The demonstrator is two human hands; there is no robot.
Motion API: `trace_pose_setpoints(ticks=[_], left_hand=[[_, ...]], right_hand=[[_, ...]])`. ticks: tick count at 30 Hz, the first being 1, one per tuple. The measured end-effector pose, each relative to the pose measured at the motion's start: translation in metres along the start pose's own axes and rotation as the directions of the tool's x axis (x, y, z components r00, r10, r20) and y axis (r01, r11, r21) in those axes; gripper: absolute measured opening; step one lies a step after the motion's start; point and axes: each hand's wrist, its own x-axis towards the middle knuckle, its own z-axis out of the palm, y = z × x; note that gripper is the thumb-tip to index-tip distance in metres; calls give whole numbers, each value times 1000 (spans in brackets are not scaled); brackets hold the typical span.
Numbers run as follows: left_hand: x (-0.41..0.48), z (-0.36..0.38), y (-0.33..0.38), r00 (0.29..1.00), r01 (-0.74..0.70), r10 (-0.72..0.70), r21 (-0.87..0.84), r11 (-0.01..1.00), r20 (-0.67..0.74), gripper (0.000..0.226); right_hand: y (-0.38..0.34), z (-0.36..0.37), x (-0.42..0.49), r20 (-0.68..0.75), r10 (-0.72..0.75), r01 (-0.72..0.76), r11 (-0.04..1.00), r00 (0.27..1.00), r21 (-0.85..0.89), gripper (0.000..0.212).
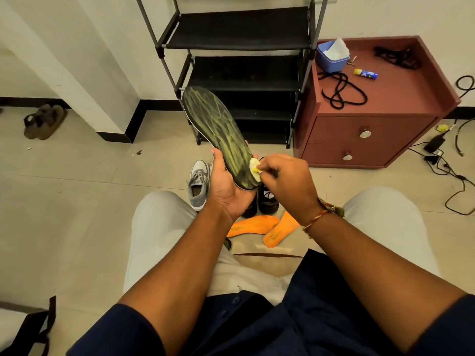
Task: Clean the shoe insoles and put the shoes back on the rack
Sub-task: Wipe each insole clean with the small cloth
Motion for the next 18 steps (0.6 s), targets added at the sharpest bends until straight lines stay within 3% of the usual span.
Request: trace_pose_setpoints(ticks=[5,10,13,16,18], left_hand=[[3,-4,4,997,-43,42,-9,999,-58,75],[1,1,4,998,-63,63,13,998,-5,77],[1,0,5,998,-60,61,15,998,-24,82],[0,-3,6,998,-52,53,22,998,-38,84],[1,-1,5,998,-59,59,17,998,-14,82]], right_hand=[[-25,7,-17,179,-118,102,990,977,94,12],[-7,-4,2,75,-53,58,996,996,-62,17],[-20,1,-6,151,-106,116,992,983,-58,26],[-24,4,-12,273,-188,206,978,943,-38,19],[-14,2,-6,234,-153,182,978,960,-105,17]])
